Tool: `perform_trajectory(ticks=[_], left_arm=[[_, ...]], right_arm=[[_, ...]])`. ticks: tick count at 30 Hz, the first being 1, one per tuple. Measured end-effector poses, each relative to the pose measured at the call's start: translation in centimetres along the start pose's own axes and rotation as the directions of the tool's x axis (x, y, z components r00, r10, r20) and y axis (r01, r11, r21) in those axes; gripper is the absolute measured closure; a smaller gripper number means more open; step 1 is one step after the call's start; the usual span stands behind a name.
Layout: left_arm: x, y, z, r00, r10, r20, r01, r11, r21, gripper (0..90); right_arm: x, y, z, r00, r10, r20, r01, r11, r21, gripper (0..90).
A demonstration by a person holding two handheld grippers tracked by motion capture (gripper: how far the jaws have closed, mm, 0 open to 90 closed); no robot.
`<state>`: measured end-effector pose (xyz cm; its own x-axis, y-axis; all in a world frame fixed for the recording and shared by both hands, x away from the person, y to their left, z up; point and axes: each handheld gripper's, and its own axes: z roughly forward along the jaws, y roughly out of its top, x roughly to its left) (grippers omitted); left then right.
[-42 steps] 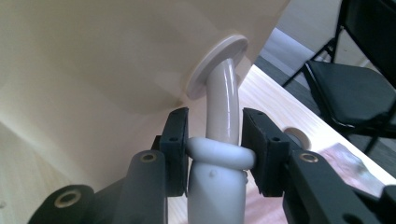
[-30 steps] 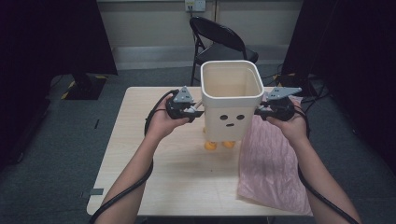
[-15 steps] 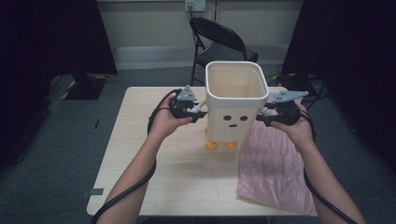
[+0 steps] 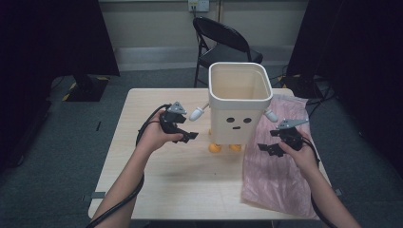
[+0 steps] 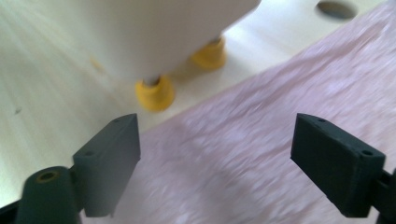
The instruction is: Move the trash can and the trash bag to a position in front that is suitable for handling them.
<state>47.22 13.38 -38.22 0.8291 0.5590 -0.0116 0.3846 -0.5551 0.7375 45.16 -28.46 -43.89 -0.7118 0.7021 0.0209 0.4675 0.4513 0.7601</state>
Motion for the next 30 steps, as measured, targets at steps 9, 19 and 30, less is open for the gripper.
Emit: perform_trajectory(ticks=[9,19,30], left_arm=[[0.1,-1.7,1.0,0.9985,-0.044,0.033,0.042,0.9975,0.058,18.1],[0.2,-2.2,0.8,0.9970,-0.062,0.046,0.059,0.9951,0.080,18.2],[0.8,-2.0,-0.6,0.9967,-0.074,0.034,0.070,0.9920,0.105,18.4]], right_arm=[[0.5,-4.5,1.3,0.9981,0.045,0.041,-0.045,0.999,0.006,14.7],[0.7,-6.1,2.4,0.9968,0.020,0.078,-0.023,0.999,0.033,14.4],[0.5,-5.9,2.6,0.9978,0.017,0.063,-0.020,0.999,0.039,12.8]])
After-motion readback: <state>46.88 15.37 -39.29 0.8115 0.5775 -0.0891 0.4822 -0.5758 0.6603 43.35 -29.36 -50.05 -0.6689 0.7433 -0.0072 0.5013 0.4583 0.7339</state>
